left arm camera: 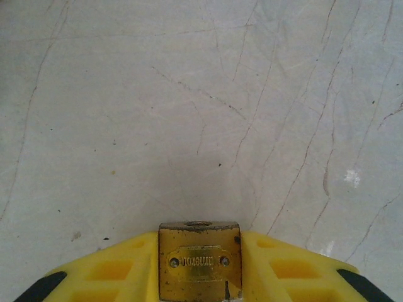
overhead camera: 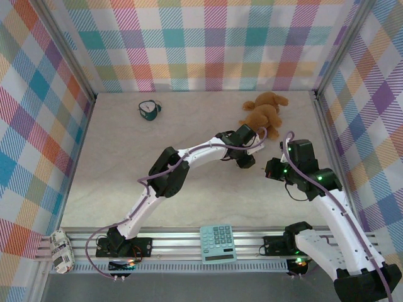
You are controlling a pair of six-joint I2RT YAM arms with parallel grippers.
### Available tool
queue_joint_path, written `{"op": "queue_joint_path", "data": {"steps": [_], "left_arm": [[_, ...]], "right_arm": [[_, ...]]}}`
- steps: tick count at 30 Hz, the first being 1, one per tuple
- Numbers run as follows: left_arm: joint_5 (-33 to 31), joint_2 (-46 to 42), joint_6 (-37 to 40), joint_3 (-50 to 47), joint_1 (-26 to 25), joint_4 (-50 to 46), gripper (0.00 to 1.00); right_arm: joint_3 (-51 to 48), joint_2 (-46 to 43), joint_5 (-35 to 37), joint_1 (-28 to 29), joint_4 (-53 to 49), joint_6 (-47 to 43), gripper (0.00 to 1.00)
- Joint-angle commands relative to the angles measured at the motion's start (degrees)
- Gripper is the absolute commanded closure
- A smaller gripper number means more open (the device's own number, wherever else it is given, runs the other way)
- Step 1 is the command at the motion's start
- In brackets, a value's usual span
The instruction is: Unlock with the key
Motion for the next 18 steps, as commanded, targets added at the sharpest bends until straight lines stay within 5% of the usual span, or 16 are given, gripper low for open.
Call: {"op": "queue_joint_path", "data": {"steps": [1,10,18], "left_arm": [[-0.2,1.2,-0.6,-0.5,-0.5,-2.8,0.69],[-2.2,-7.1,-0.5,-14.6,-0.5,2.2,0.85],[-4.5,-16.3,-0.6,-28.2,0.3,4.5,0.85]], "right_arm": [[1.9,-0.8,-1.0,0.0,-0.7,-0.3,0.95],[2.3,-1.0,-1.9,0.1,0.0,-0.1,0.95],[1.9,-0.4,-2.8,0.1,1.4,0.0,0.95]]}}
